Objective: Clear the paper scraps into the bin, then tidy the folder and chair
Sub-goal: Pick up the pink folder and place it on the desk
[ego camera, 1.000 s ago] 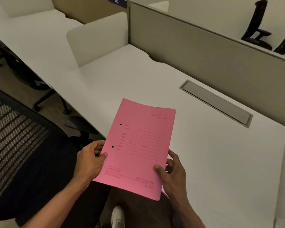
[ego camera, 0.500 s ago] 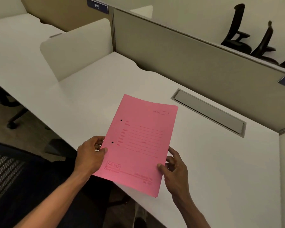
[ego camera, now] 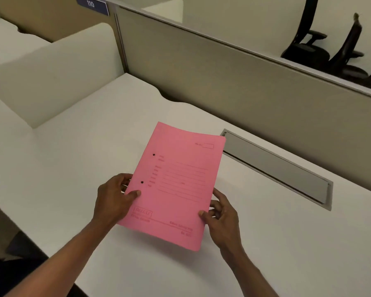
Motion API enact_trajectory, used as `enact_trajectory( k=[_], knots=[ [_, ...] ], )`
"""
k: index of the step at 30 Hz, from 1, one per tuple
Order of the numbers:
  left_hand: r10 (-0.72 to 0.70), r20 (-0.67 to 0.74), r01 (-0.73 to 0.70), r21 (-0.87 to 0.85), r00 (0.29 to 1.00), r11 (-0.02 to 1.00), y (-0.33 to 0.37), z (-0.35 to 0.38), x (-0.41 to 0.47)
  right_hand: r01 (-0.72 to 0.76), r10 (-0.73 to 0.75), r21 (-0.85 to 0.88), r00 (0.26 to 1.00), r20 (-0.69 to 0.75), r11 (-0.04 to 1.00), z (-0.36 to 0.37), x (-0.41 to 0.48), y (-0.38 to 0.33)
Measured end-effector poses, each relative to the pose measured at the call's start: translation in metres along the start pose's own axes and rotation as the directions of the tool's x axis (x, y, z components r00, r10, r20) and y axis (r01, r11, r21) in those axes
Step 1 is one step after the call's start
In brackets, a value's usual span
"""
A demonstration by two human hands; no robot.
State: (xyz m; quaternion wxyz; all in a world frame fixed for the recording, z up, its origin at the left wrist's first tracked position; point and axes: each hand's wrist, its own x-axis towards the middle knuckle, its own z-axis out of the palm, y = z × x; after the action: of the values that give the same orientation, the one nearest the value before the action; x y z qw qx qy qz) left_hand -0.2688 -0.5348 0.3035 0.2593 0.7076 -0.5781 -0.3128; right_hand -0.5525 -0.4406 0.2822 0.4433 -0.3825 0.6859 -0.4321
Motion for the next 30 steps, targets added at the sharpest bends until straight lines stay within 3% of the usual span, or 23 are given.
enact_trajectory(
  k=[18,30],
  knots=[
    [0.069,0.029,-0.073,0.209,0.997,0.975,0.067,0.099,0.213,-0.038,0.041,0.055,0.998,-0.056,0.998,0.012,0.208,0.008],
    [0.107,0.038,-0.113,0.377,0.994,0.919,0.058,0.127,0.276,-0.044,0.008,-0.2,0.985,-0.173,0.979,0.041,0.249,0.01]
  ],
)
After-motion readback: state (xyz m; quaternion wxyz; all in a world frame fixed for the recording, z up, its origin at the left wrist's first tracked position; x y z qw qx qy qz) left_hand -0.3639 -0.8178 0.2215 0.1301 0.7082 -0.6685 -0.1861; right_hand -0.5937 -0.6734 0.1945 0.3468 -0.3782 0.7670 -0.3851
